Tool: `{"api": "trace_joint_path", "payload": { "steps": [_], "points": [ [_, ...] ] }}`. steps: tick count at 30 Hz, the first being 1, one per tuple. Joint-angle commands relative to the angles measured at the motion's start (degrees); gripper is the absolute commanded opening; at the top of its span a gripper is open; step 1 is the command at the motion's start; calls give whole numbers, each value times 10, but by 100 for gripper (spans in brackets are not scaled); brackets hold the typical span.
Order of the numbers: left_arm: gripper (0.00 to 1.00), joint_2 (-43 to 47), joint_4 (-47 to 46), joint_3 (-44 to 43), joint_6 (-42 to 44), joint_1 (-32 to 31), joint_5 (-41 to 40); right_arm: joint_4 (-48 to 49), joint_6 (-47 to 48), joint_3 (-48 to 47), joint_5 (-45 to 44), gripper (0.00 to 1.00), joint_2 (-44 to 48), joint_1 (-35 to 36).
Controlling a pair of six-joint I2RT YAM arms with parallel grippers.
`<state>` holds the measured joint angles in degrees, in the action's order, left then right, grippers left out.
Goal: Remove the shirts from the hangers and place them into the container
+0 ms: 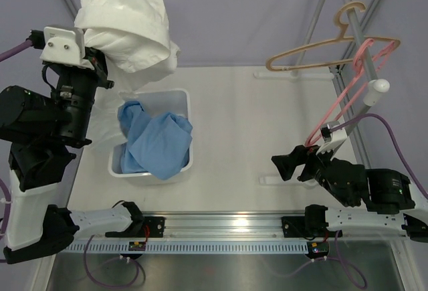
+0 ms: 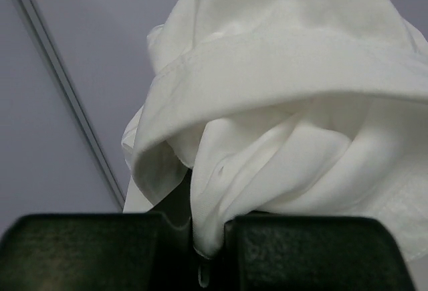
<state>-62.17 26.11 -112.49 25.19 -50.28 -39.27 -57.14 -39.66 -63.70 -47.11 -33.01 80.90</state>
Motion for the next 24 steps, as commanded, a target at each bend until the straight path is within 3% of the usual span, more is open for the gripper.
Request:
{"api": "trace_joint_path", "payload": {
  "steps": [1, 19, 24],
  "points": [
    [0, 42, -25, 47, 13, 2, -22, 34, 17, 0, 4, 94, -12, 5],
    [0, 207, 25, 79, -124, 1, 77, 48, 20, 10, 6, 96, -28, 5],
    [0, 210, -11, 169, -122, 1, 89, 58, 21, 13, 8, 96, -28, 5]
  ]
}}
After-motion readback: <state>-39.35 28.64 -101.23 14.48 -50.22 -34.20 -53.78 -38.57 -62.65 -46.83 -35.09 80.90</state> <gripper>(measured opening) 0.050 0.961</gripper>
